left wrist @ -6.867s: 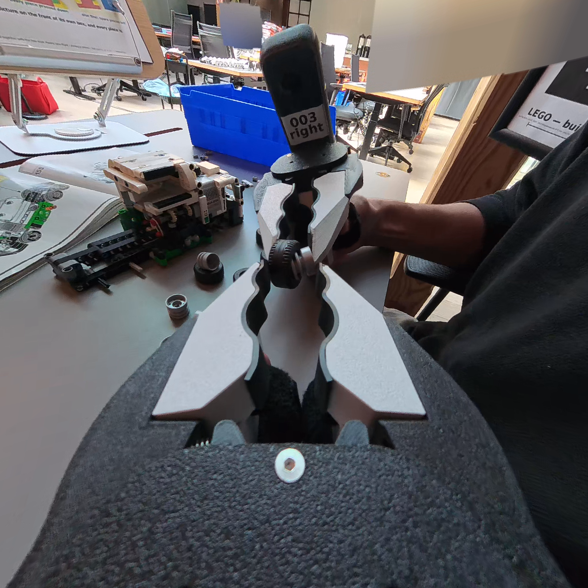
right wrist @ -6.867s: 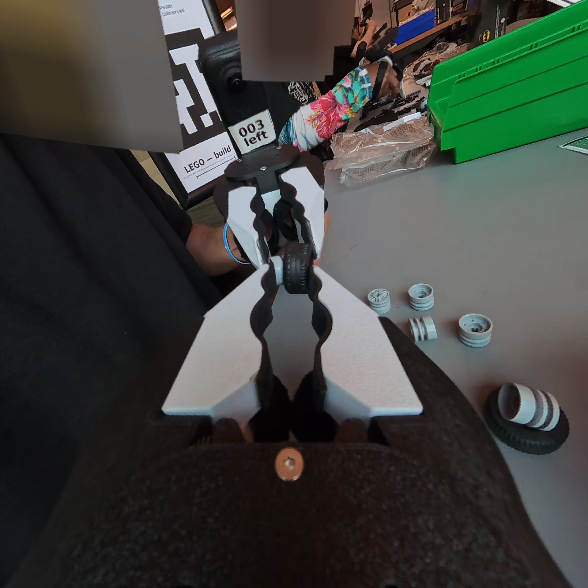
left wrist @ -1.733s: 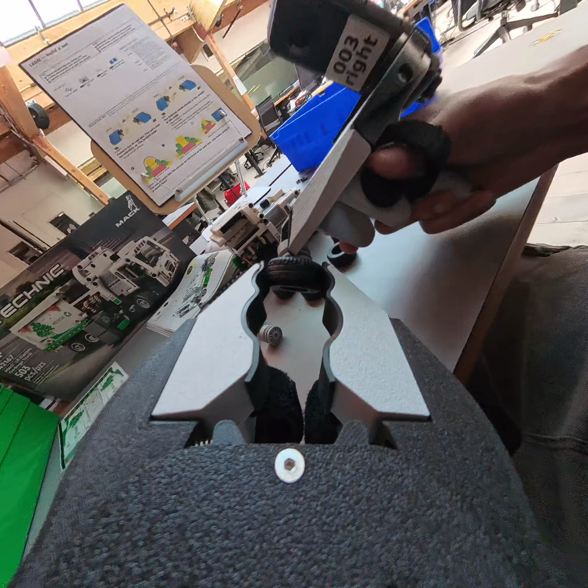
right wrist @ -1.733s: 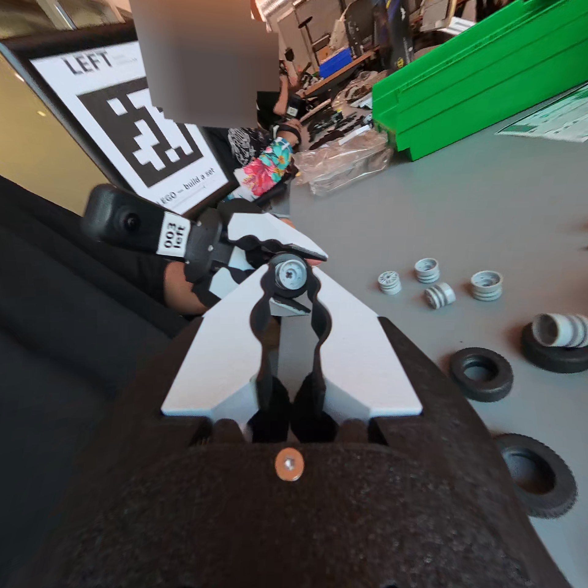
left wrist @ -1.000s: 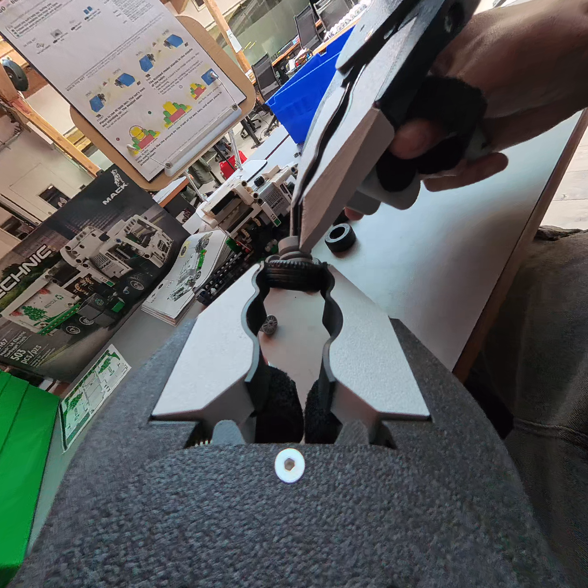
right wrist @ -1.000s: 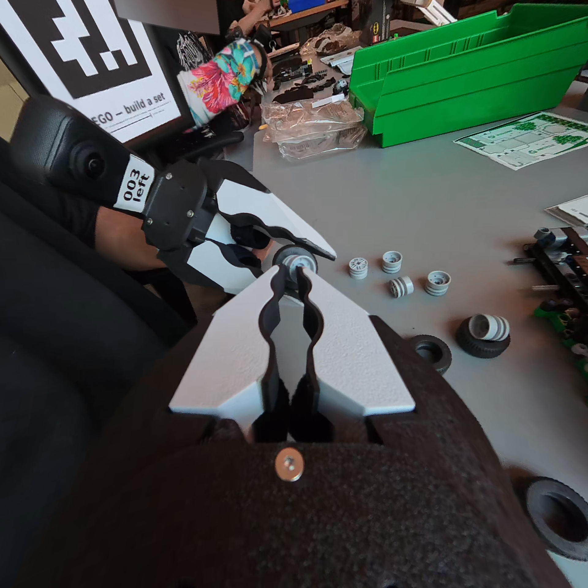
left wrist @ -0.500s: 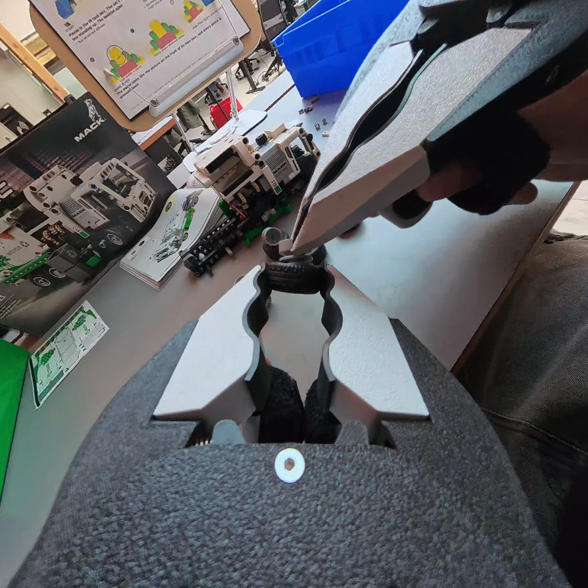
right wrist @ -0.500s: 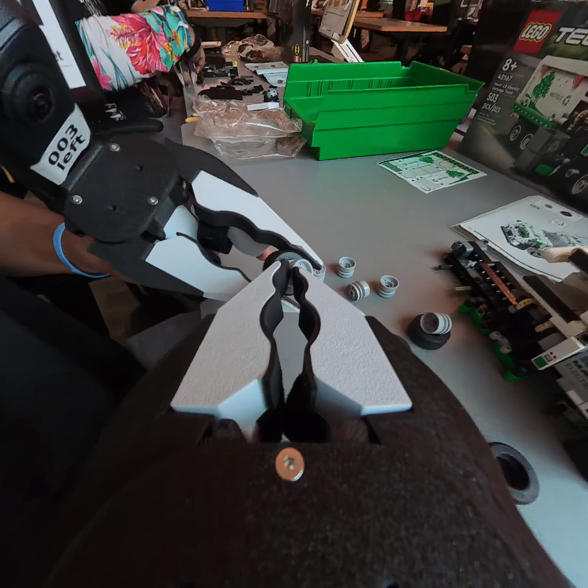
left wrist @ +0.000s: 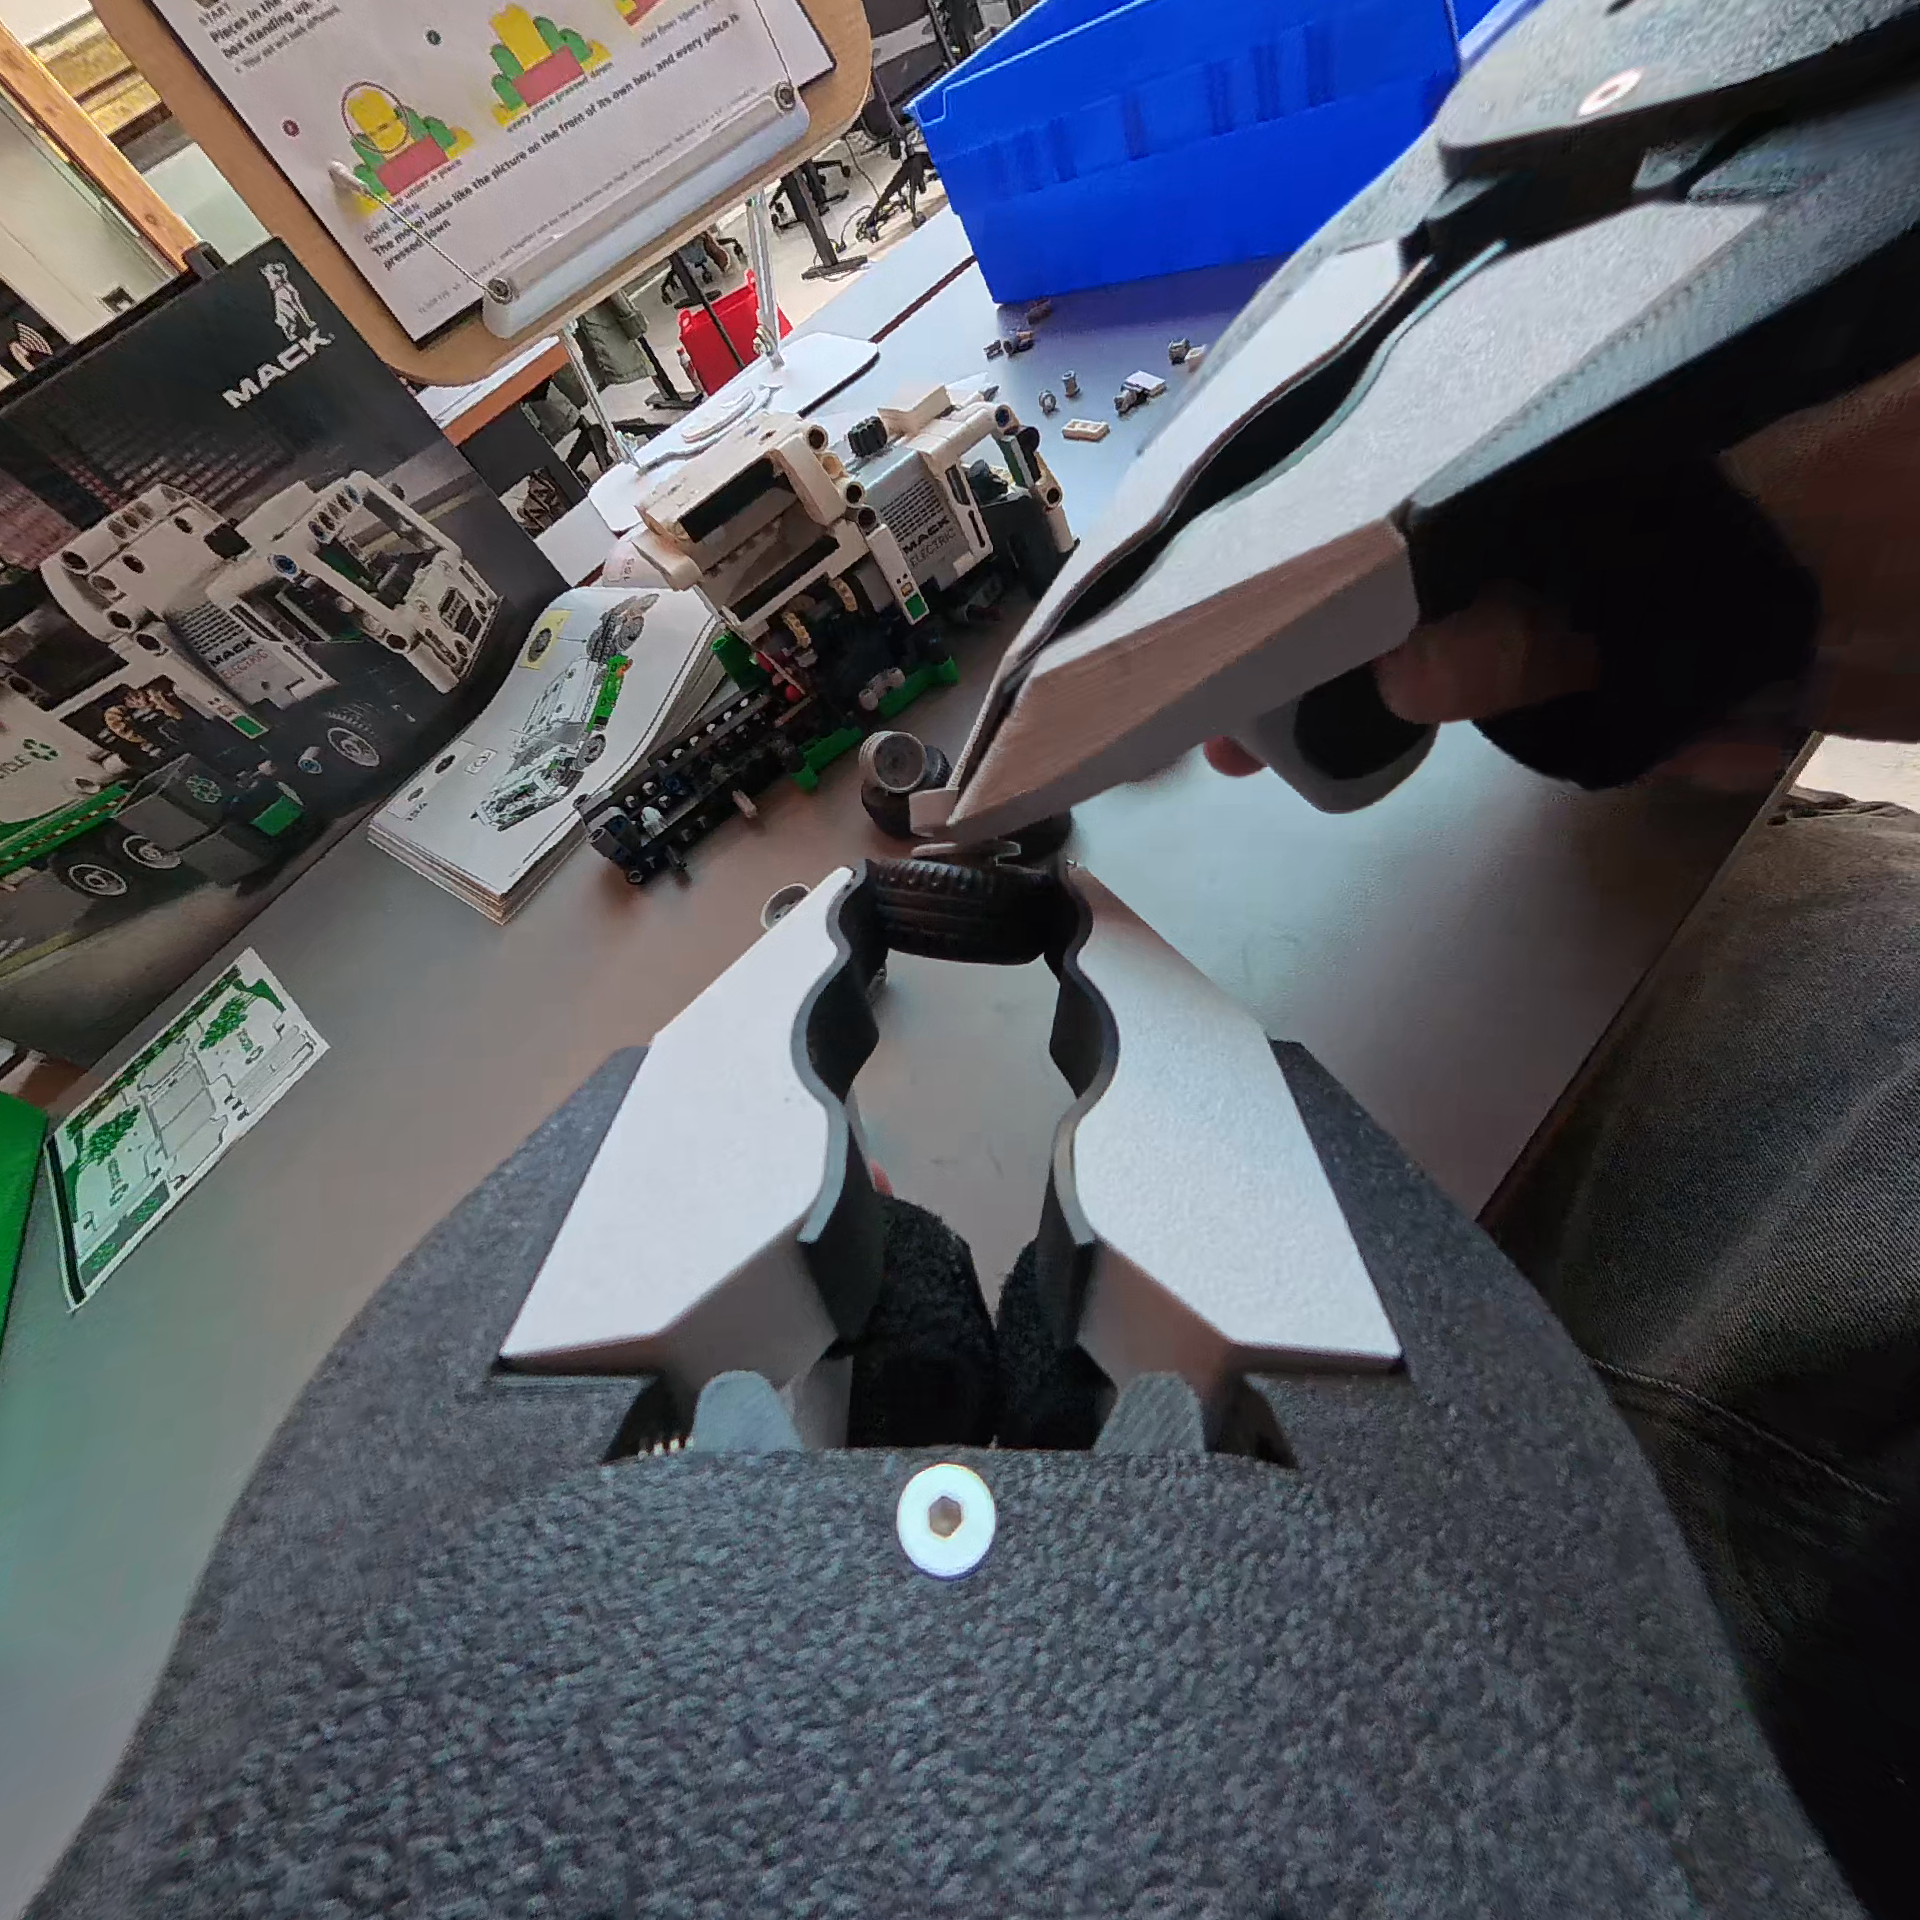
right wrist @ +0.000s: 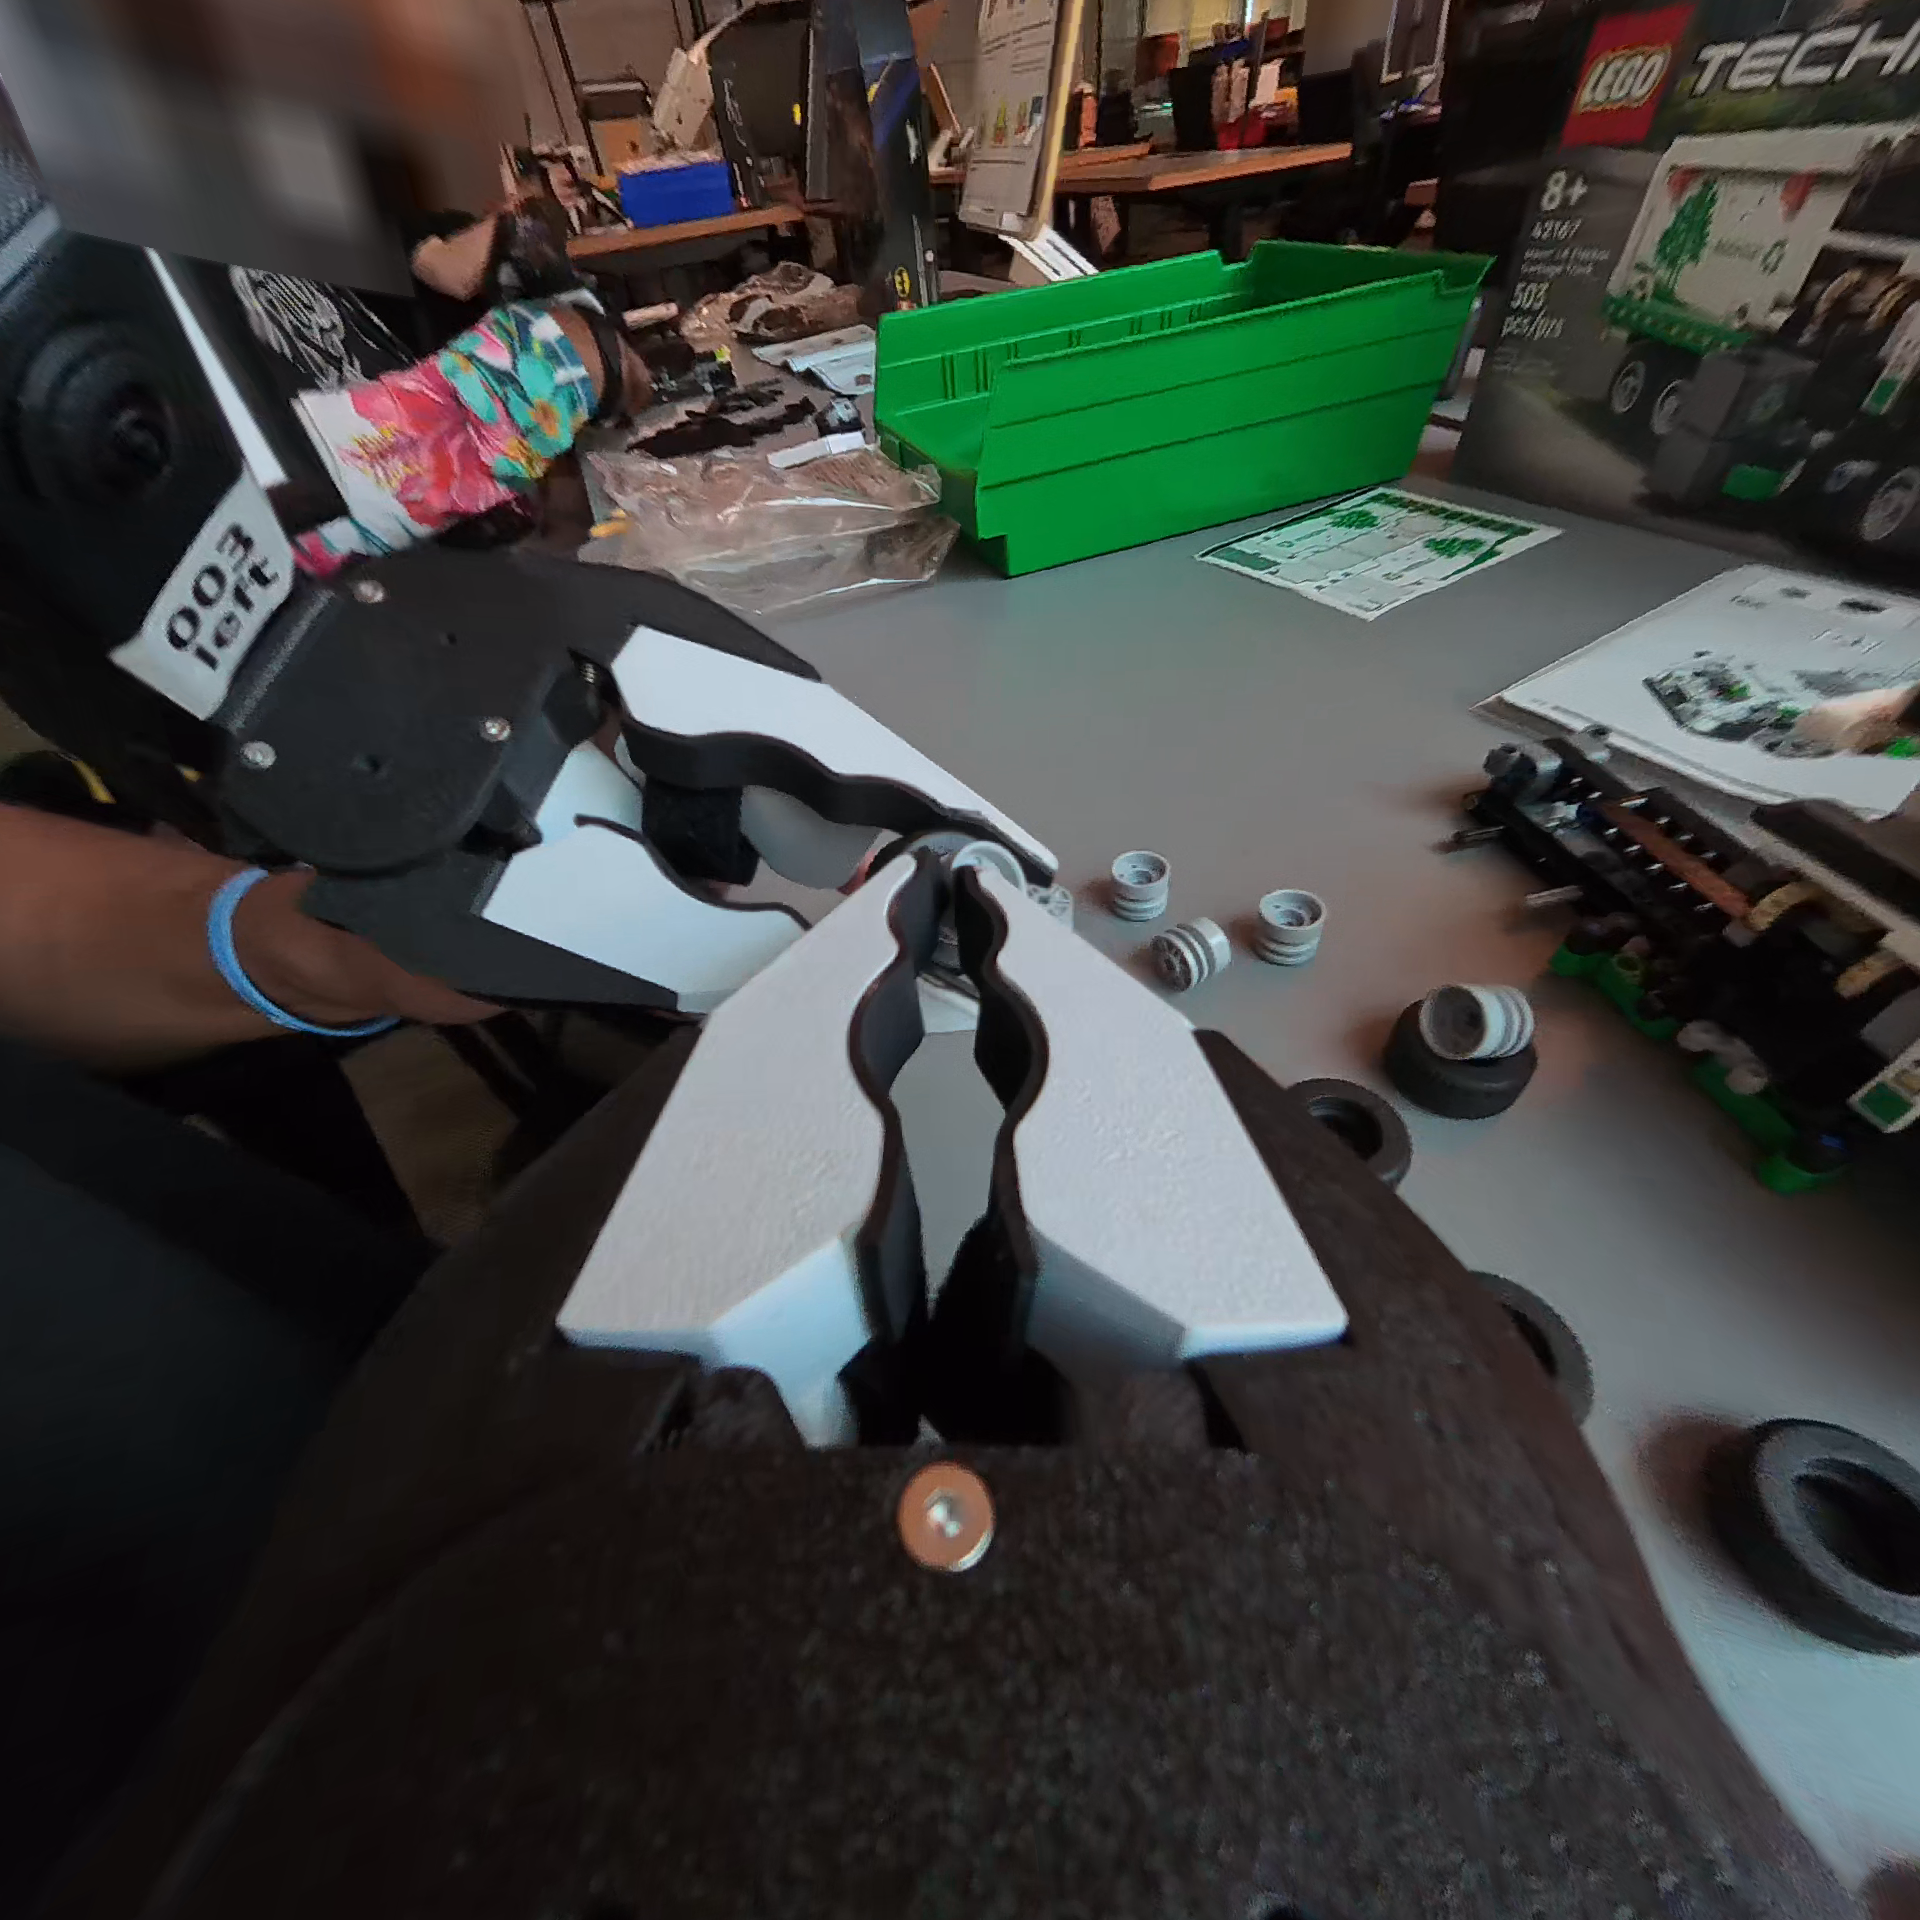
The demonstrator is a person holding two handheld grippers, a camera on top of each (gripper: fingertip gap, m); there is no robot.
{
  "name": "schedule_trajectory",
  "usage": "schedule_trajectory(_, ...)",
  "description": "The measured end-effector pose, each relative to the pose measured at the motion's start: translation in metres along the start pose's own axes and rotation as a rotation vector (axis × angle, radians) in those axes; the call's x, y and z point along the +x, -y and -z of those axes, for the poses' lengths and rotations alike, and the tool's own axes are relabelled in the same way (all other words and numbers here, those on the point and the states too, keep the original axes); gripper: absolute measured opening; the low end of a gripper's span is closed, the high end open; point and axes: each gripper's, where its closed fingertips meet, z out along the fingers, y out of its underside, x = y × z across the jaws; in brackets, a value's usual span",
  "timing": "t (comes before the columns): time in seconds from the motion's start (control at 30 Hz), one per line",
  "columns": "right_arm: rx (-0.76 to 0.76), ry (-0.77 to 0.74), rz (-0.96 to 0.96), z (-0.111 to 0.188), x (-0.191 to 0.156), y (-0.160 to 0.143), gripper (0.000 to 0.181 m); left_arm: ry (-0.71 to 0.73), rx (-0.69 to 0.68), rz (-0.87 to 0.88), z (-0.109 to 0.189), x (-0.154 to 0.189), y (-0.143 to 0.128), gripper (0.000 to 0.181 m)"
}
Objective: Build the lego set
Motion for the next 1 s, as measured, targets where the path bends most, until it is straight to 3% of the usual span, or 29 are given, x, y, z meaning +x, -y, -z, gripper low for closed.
schedule_trajectory(0.17, 0.025, 0.039, -0.086, -0.002, -0.005, 0.003, 0.003, -0.008, 0.007, 0.036, 0.001, -0.001, 0.001, 0.029)
schedule_trajectory(0.4, 0.023, 0.059, -0.057, 0.001, -0.006, 0.008, 0.003, -0.019, 0.045, 0.040, 0.004, -0.001, 0.006, 0.029)
schedule_trajectory(0.5, 0.034, 0.187, -0.144, 0.008, -0.013, 0.017, 0.004, -0.025, 0.119, 0.007, 0.009, 0.001, 0.015, 0.029)
schedule_trajectory(0.6, 0.145, 0.277, -0.202, 0.024, -0.009, 0.038, 0.005, -0.021, 0.177, -0.051, 0.013, 0.002, 0.021, 0.030)
schedule_trajectory(0.67, 0.122, 0.358, -0.363, 0.024, -0.003, 0.037, 0.028, -0.033, 0.276, -0.102, 0.022, 0.007, 0.033, 0.030)
schedule_trajectory(0.7, 0.081, 0.455, -0.468, 0.021, -0.010, 0.033, 0.045, -0.041, 0.322, -0.127, 0.026, 0.010, 0.039, 0.030)
schedule_trajectory(0.73, 0.047, 0.562, -0.572, 0.020, -0.019, 0.030, 0.050, -0.046, 0.359, -0.141, 0.030, 0.012, 0.044, 0.030)
schedule_trajectory(0.87, -0.012, 0.835, -0.771, 0.022, -0.050, 0.026, 0.041, -0.037, 0.411, -0.194, 0.037, 0.015, 0.050, 0.030)
schedule_trajectory(1.0, -0.023, 0.863, -0.786, 0.021, -0.058, 0.026, 0.033, -0.034, 0.424, -0.218, 0.040, 0.017, 0.051, 0.030)
